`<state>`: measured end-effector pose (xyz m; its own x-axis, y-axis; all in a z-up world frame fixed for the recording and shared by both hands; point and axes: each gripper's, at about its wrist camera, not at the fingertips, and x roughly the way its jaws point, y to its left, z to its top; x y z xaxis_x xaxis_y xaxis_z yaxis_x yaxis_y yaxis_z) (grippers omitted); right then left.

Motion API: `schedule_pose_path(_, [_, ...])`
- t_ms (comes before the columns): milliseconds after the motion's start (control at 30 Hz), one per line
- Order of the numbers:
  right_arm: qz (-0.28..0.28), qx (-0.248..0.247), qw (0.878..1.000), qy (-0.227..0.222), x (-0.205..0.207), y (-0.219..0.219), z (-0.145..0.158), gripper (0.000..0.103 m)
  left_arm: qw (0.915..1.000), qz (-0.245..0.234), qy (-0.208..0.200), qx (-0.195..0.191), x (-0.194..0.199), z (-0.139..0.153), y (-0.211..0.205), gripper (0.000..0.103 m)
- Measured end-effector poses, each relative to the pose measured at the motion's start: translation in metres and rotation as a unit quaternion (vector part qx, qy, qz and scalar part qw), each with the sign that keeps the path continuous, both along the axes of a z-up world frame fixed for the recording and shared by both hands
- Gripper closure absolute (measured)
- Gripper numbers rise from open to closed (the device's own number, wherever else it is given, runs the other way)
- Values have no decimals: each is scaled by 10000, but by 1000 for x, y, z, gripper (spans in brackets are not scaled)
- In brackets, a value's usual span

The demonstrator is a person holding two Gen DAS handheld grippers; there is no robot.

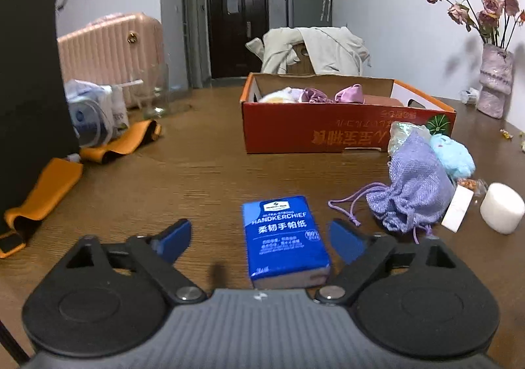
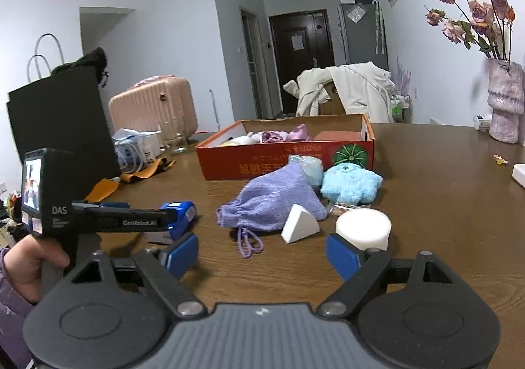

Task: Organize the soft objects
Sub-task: 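Close the right tool on the blue tissue pack and lift it, then carry the tissue pack into the box and open the right tool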

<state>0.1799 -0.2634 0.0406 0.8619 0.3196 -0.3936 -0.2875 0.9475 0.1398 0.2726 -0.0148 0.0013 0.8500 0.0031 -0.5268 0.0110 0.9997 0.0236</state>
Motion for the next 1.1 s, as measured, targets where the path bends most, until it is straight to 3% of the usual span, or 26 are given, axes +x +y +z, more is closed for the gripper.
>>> schedule_pose_path(33, [-17,7,10000,8,4,0,0,18,9999,-98,14,-64,2,-1,1,38])
schedule_pose_path(100, [-24,57,10000,34,11,0,0,19,9988,-406,63,-249,1,-5,2,53])
schedule_pose_path(200, [108,164,9998,50,18,3,5,19,9939,-1005,24,-451,-21,-1,0,55])
schedule_pose_path(267, [326,302,9990,71,21,6,8,19,9816,-1746,169,-754,-43,-2,1,54])
schedule_pose_path(333, [595,408,9973,142,27,14,9,19,9742,-2149,153,-674,-62,-5,3,44])
schedule_pose_path(400, [812,408,9955,257,34,25,6,19,9811,-1892,-58,-399,-79,-5,12,29])
schedule_pose_path(467, [965,465,9934,419,44,38,-2,22,9865,-1584,-168,-384,-90,0,26,28])
schedule_pose_path(600, [1374,1030,9810,900,73,56,-21,46,9893,-1077,-56,-981,-105,8,49,33])
schedule_pose_path(667, [1394,1019,9788,1102,85,67,-31,56,9826,-1170,86,-1443,-109,9,51,45])
schedule_pose_path(733, [1337,931,9782,1284,90,76,-41,78,9718,-1322,374,-1919,-106,5,50,60])
schedule_pose_path(833, [1139,1073,9781,1369,72,70,-45,82,9591,-1389,725,-2359,-99,-6,47,74])
schedule_pose_path(967, [842,1098,9803,1411,26,57,-44,82,9560,-1345,793,-2483,-96,-13,45,75])
schedule_pose_path(1100, [650,1494,9790,1222,5,40,-39,79,9480,-1466,831,-2700,-93,-11,53,72])
